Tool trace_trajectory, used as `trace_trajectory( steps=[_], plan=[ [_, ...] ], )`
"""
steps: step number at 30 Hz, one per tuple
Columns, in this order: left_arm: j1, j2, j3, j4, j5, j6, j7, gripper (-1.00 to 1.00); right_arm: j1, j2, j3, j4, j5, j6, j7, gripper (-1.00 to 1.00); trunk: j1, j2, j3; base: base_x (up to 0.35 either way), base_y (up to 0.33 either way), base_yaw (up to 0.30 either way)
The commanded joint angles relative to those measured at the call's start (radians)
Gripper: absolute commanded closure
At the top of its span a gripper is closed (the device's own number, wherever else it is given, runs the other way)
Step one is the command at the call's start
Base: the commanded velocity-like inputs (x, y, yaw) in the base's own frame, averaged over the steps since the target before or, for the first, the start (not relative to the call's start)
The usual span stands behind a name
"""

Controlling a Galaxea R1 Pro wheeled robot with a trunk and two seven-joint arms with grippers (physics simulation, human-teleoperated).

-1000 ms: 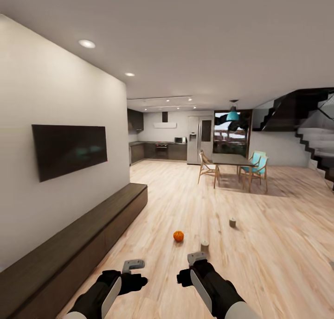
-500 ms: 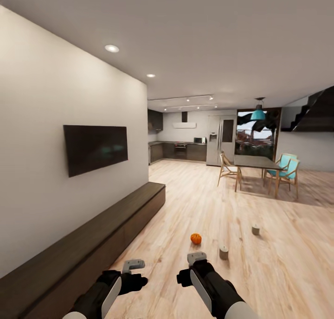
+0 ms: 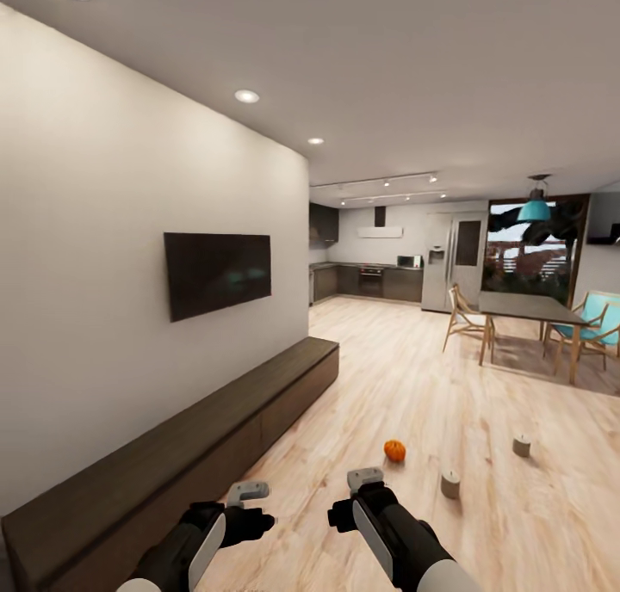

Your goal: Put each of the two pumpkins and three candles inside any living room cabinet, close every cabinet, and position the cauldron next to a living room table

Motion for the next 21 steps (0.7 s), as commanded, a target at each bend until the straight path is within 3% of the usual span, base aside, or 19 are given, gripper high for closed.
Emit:
trace_trajectory(
  steps=[1,9,21],
  plan=[
    [-0.001,0.000,-0.003,-0.001,0.010,0.005,0.003,-1.00,-0.001,-0.001,0.005,-0.002,-0.011,0.004,-0.009,-1.00,0.000,-0.001,-0.002,0.000,-0.132,0.291],
    [-0.001,0.000,-0.003,0.000,0.010,0.004,0.003,-1.00,-0.001,-0.001,0.005,-0.002,-0.011,0.004,-0.009,-1.00,0.000,-0.001,-0.002,0.018,-0.130,0.291],
    [-0.001,0.000,-0.003,0.000,0.010,-0.031,0.005,-1.00,-0.001,-0.001,0.005,-0.002,-0.011,0.004,-0.009,-1.00,0.000,-0.001,-0.002,0.134,-0.173,0.291]
  ],
)
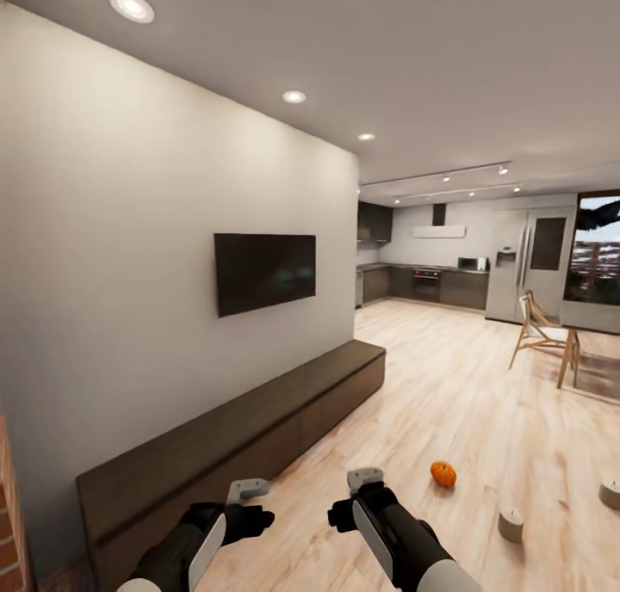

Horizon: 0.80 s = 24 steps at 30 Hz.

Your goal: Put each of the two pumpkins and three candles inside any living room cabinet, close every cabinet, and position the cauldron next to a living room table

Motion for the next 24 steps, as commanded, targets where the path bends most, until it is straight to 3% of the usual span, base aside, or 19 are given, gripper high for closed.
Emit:
trace_trajectory(
  steps=[1,24],
  plan=[
    [-0.001,0.000,-0.003,-0.001,0.010,0.005,0.003,-1.00,-0.001,-0.001,0.005,-0.002,-0.011,0.004,-0.009,-1.00,0.000,-0.001,-0.002,0.137,-0.185,0.291],
    [0.001,0.000,-0.004,-0.001,0.010,0.004,0.002,-1.00,-0.001,0.000,0.006,-0.002,-0.011,0.004,-0.009,-1.00,0.000,-0.001,-0.002,0.018,-0.038,0.291]
  ],
)
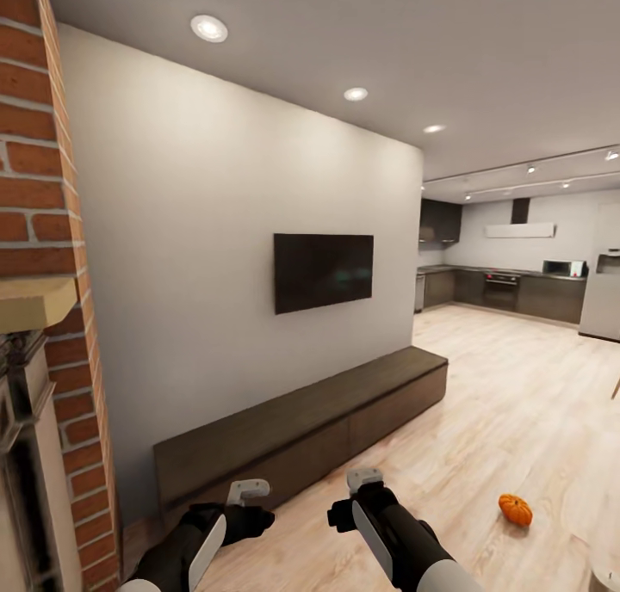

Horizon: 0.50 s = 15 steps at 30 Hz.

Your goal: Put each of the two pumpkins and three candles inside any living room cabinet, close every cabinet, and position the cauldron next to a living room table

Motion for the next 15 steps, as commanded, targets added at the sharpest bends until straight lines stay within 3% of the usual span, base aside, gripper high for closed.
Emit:
trace_trajectory(
  steps=[1,10,15],
  plan=[
    [-0.001,0.000,-0.003,-0.001,0.009,0.005,0.003,-1.00,-0.001,-0.001,0.005,-0.002,-0.011,0.004,-0.009,-1.00,0.000,-0.001,-0.002,0.000,-0.084,0.291],
    [-0.001,0.001,-0.002,-0.001,0.009,0.005,0.002,-1.00,-0.001,-0.002,0.005,-0.002,-0.011,0.004,-0.008,-1.00,0.000,-0.001,-0.002,0.000,-0.083,0.282],
    [-0.001,0.002,-0.002,-0.001,0.009,0.004,0.002,-1.00,-0.001,-0.002,0.004,-0.002,-0.011,0.004,-0.007,-1.00,0.000,-0.001,-0.002,0.095,-0.012,0.103]
  ],
)
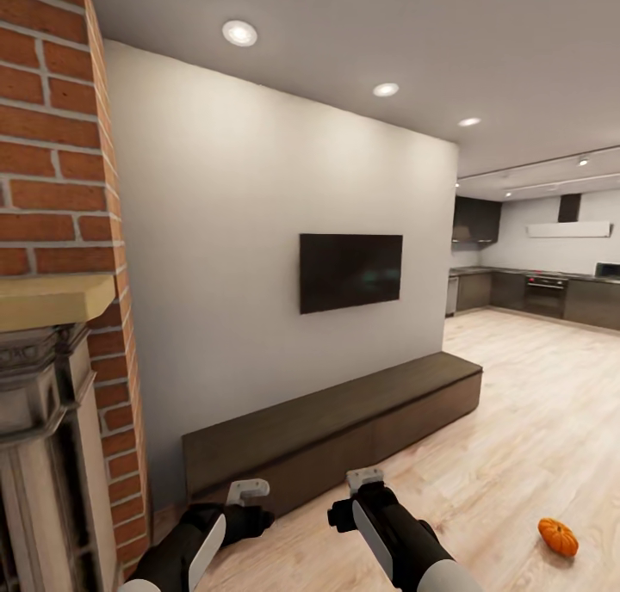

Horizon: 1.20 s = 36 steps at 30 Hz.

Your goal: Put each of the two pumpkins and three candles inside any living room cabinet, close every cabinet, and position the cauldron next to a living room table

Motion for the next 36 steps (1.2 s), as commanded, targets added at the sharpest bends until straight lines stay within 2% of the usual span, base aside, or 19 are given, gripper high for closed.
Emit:
trace_trajectory(
  steps=[1,12,30,36],
  plan=[
    [-0.001,0.001,-0.002,-0.001,0.010,0.005,0.003,-1.00,-0.001,-0.001,0.005,-0.001,-0.010,0.004,-0.009,-1.00,0.001,-0.001,-0.002,0.173,-0.005,0.039],
    [-0.001,0.001,-0.002,-0.001,0.010,0.002,0.003,-1.00,-0.001,-0.001,0.006,0.000,-0.010,0.004,-0.008,-1.00,0.001,-0.001,-0.002,0.127,-0.040,0.008],
    [-0.001,0.001,-0.002,-0.002,0.010,0.002,0.003,-1.00,-0.001,-0.001,0.006,-0.001,-0.010,0.004,-0.009,-1.00,0.001,-0.001,-0.002,0.050,0.007,0.002],
    [-0.001,0.001,-0.003,-0.002,0.009,0.002,0.003,-1.00,-0.001,0.000,0.006,-0.001,-0.010,0.005,-0.010,-1.00,0.001,-0.001,-0.002,0.026,0.003,0.156]
  ],
)
